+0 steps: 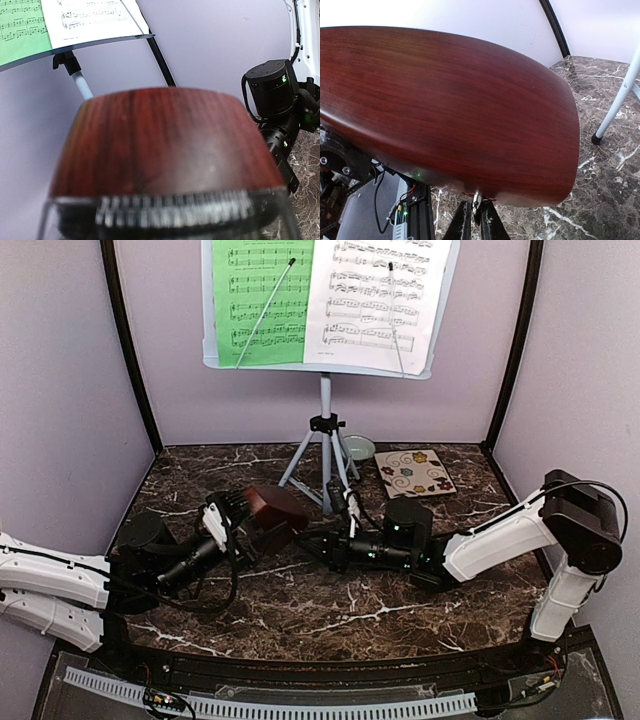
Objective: Set up the instrument practice props
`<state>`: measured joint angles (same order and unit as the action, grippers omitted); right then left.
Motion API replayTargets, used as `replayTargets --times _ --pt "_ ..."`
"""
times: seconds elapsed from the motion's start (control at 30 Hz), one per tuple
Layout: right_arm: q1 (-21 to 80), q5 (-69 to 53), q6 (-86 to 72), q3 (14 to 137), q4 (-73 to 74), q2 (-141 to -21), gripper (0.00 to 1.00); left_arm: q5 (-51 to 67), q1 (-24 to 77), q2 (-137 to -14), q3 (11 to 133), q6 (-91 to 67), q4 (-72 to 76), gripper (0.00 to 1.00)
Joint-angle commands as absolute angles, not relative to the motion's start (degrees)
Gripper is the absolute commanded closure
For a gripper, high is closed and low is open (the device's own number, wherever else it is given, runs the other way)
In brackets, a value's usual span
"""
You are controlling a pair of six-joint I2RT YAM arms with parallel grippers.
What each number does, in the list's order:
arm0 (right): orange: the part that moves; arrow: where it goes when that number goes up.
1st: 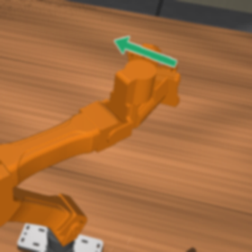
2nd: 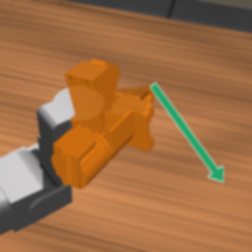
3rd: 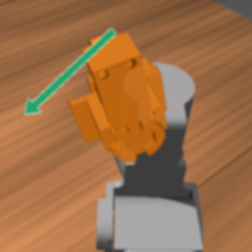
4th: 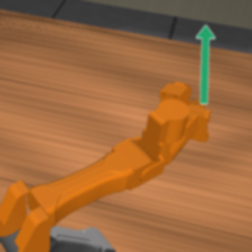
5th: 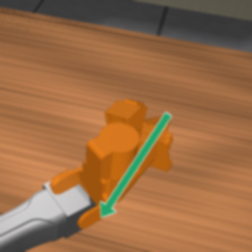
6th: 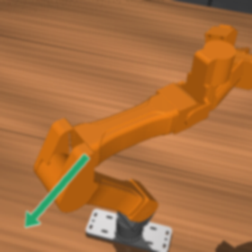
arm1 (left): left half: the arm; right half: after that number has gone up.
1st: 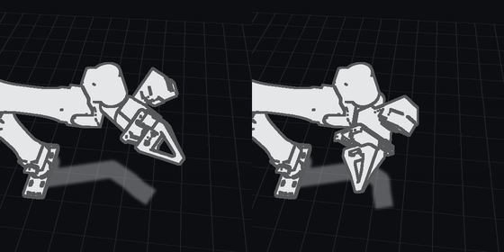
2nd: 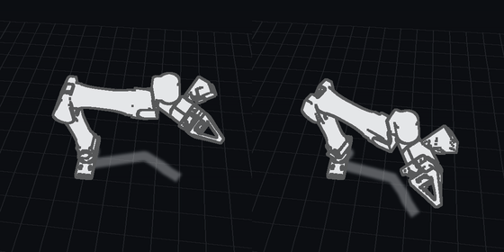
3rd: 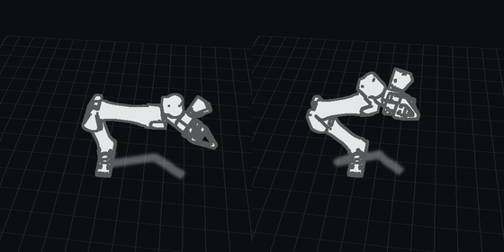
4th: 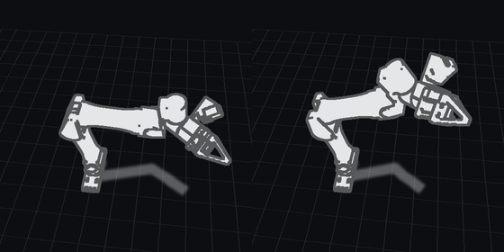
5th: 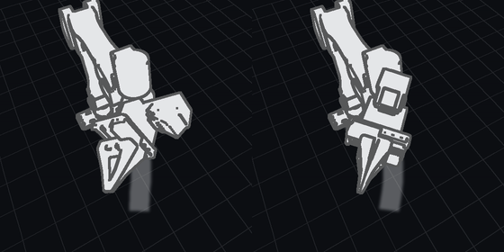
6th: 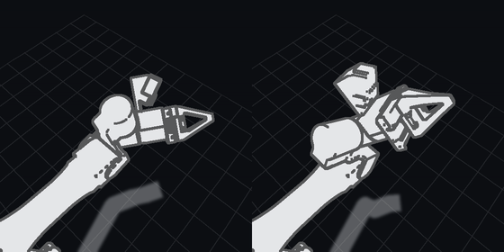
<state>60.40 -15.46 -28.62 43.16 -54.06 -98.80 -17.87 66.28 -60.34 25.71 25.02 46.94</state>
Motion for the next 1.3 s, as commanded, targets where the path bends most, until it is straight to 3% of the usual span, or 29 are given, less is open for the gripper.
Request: replayTargets --times 0.0,0.07,0.63,1.27 --pt "60.6 -14.8 -30.5 44.6 -57.8 -98.9 0.94 -15.9 66.9 -59.2 27.3 24.3 55.4 0.69" --pt "60.2 -14.7 -31.6 44.5 -58.2 -98.9 1.00 -15.7 66.9 -59.1 27.0 24.3 55.6 0.70" --pt "55.7 -20.7 -49.4 41.4 -76.4 -101.8 1.00 -11.4 67.0 -57.9 24.1 26.6 58.8 0.73" --pt "53.8 -21.2 -59.1 41.1 -84.6 -104.7 1.00 -10.6 67.0 -56.6 22.6 26.8 59.9 0.75"
